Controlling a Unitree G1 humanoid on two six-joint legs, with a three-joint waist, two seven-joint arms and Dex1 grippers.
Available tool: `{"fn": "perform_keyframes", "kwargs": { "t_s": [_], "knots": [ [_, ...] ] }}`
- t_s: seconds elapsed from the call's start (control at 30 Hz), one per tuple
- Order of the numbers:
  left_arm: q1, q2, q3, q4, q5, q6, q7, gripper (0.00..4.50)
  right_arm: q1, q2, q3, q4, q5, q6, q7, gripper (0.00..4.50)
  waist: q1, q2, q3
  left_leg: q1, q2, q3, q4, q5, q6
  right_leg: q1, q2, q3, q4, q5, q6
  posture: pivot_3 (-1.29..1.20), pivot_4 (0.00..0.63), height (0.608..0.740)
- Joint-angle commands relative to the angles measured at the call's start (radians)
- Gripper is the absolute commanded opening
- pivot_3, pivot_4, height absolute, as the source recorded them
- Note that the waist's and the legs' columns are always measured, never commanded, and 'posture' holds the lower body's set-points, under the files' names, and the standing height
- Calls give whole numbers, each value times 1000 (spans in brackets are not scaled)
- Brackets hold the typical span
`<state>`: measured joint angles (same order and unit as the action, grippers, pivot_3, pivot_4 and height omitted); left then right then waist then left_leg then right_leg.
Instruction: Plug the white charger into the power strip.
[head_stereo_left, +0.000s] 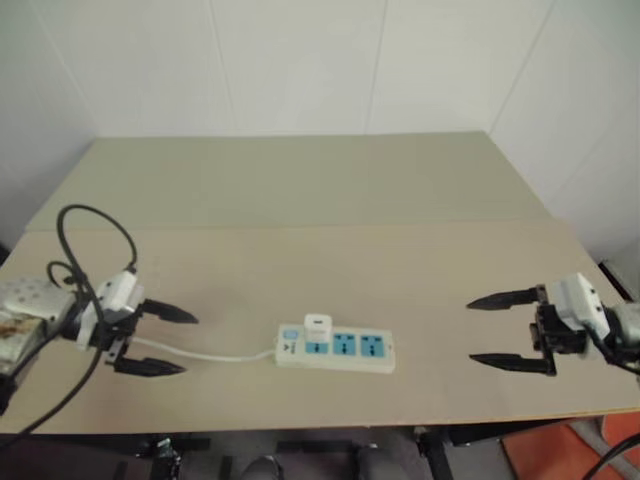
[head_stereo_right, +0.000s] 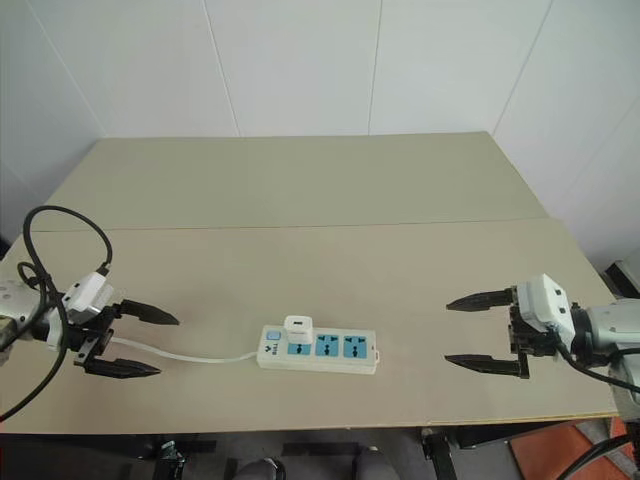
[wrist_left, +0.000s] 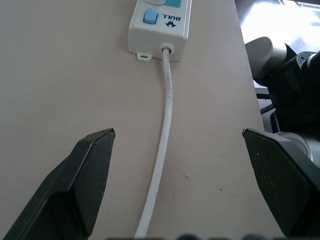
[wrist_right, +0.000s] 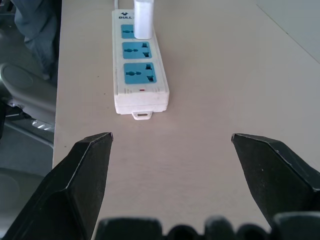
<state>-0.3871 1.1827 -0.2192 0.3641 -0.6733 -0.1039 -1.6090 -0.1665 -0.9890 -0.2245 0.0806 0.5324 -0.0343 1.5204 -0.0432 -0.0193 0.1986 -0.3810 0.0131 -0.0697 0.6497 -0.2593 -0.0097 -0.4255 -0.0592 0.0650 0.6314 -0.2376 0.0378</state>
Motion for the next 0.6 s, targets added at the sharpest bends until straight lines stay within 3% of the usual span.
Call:
{"fn": "perform_keyframes", "kwargs": {
  "t_s": [0.03, 0.6],
  "knots": [
    [8, -27, 14, -26, -14, -4, -5, 4454, 7, -17, -47, -28, 18, 20, -6, 4500, 0, 0, 0, 0, 0, 0, 0, 0, 0, 0, 0, 0, 0, 0, 0, 0, 150, 740],
    [-50, -132, 10, 26, 59, -4, -5, 4454, 133, -25, -94, -59, -62, -43, -67, 4500, 0, 0, 0, -1, 0, 0, 11, -1, 1, 1, 0, 0, 9, 0, 0, 0, 150, 740]
  ]
}}
